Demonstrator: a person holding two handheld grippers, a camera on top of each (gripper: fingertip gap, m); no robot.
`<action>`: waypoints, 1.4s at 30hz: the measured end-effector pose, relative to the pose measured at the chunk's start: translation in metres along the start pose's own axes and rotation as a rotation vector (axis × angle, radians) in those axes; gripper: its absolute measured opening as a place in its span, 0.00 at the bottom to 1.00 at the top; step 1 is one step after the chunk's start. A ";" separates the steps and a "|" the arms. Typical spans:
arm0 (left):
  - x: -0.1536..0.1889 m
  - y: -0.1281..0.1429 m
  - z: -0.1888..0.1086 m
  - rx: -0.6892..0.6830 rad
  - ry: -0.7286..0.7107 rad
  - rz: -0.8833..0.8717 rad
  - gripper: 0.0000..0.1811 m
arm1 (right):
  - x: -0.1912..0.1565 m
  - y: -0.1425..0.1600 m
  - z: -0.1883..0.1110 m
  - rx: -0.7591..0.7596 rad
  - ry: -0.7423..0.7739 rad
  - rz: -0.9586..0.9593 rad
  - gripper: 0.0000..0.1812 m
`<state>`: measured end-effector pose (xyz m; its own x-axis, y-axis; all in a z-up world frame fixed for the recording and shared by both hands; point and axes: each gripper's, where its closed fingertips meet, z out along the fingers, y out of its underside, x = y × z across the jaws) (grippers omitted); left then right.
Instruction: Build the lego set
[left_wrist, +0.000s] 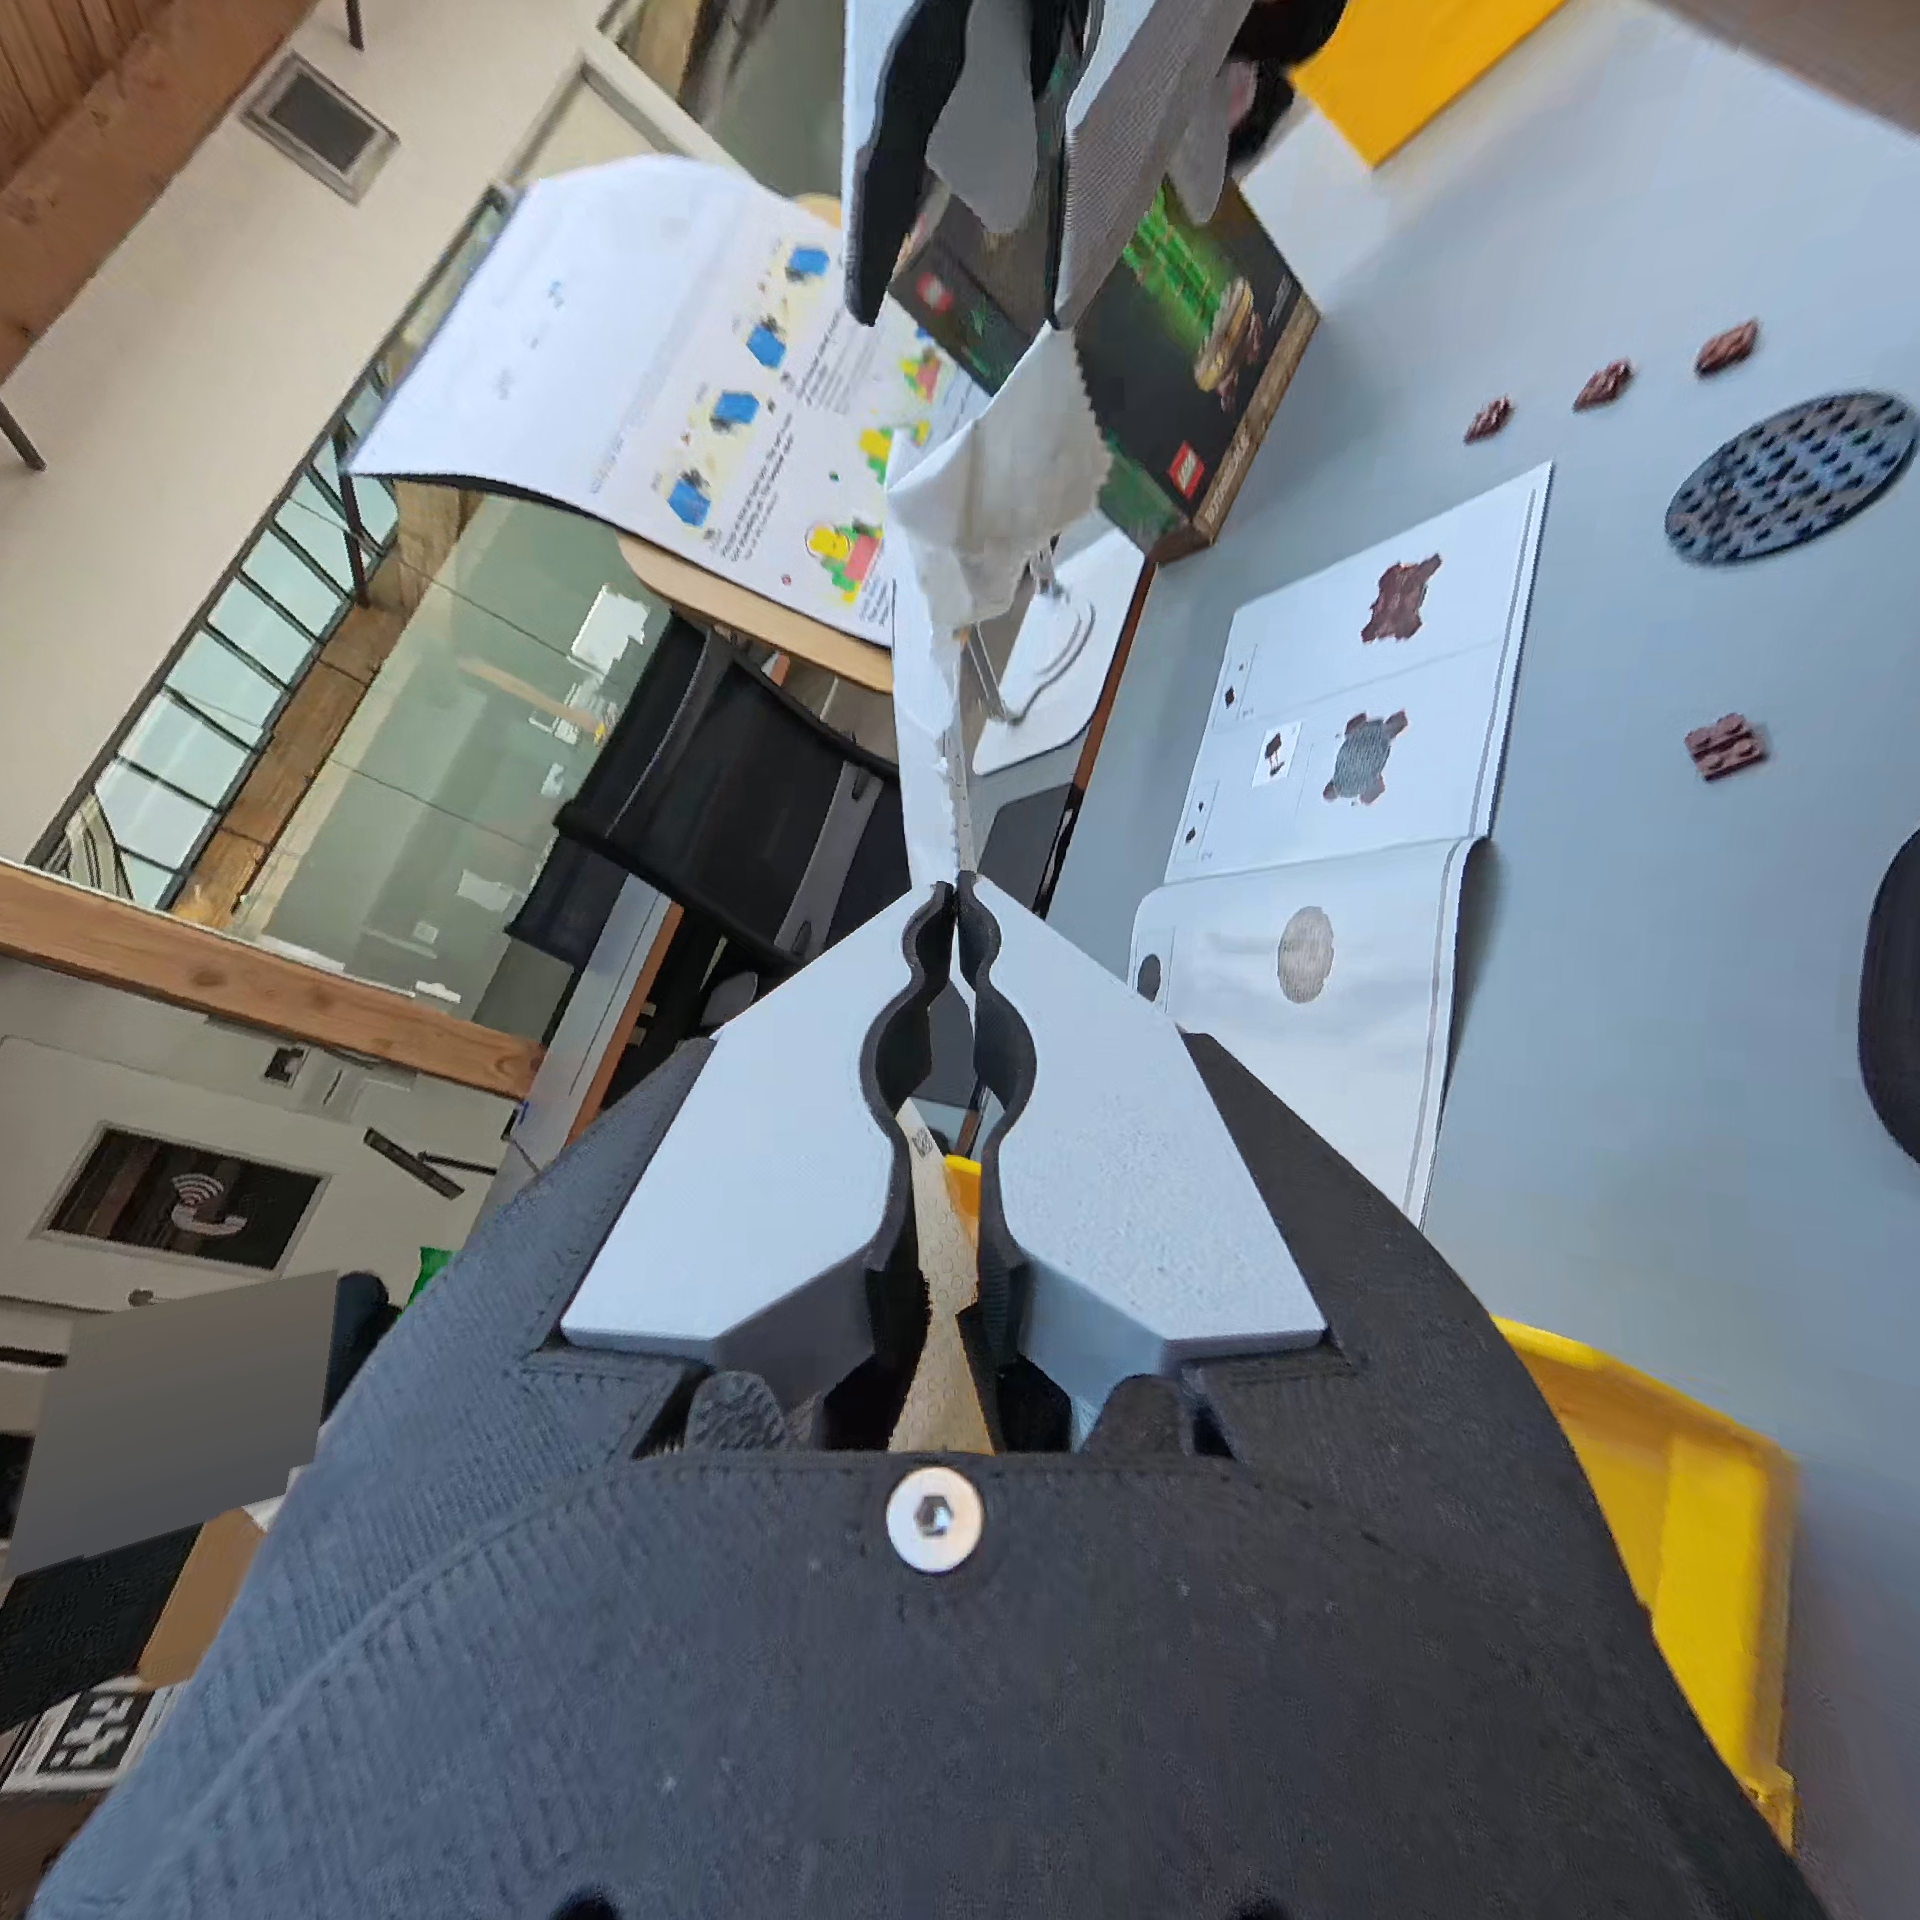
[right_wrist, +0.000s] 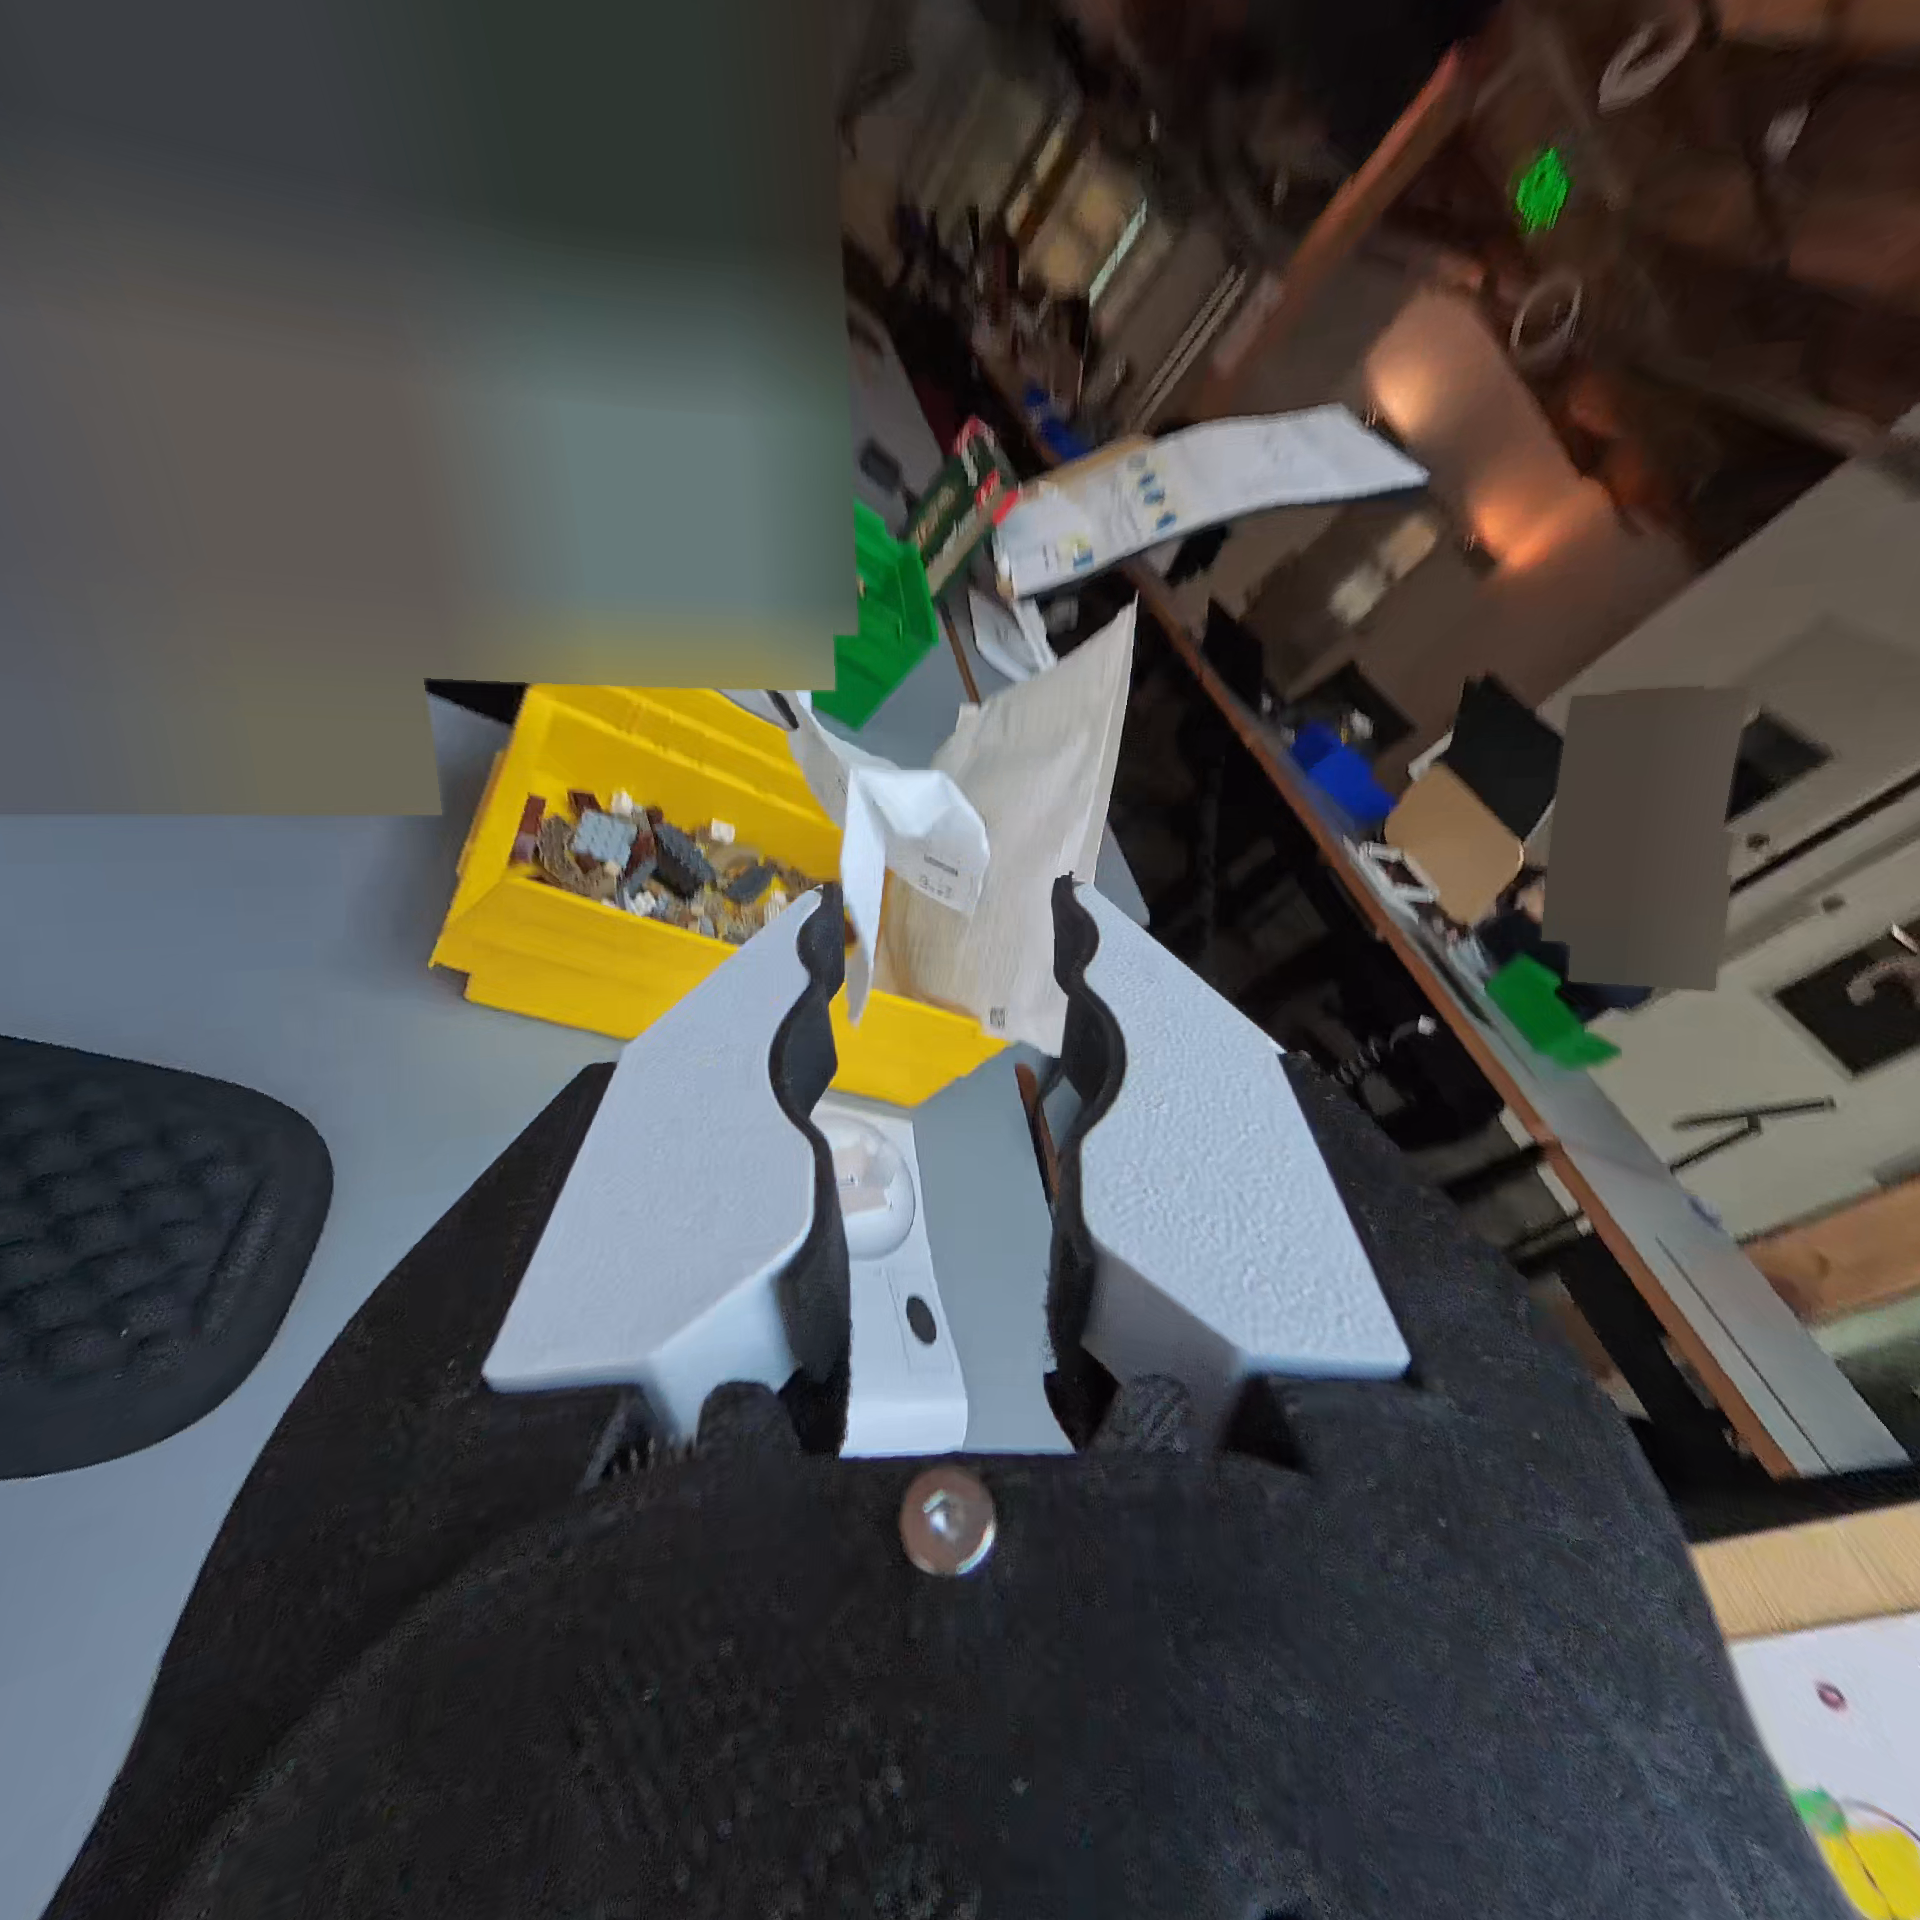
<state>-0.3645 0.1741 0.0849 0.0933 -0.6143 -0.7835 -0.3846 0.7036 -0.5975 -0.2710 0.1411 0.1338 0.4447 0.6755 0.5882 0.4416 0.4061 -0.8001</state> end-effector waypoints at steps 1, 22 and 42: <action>-0.001 -0.008 -0.005 0.038 0.000 -0.010 0.00 | 0.005 0.000 -0.007 0.073 -0.002 0.015 0.22; -0.002 -0.057 -0.035 0.261 -0.057 0.142 0.00 | -0.040 -0.025 0.026 0.133 -0.103 -0.252 0.03; -0.012 0.043 -0.066 -0.274 -0.098 0.096 0.00 | -0.024 0.034 0.053 -0.002 -0.168 0.027 0.13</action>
<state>-0.4427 0.1876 0.0798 0.1274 -0.5027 -0.8550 -0.6279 0.6265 -0.4619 -0.3079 0.1708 0.0863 0.3200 0.7795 0.5385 0.4326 0.3855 -0.8150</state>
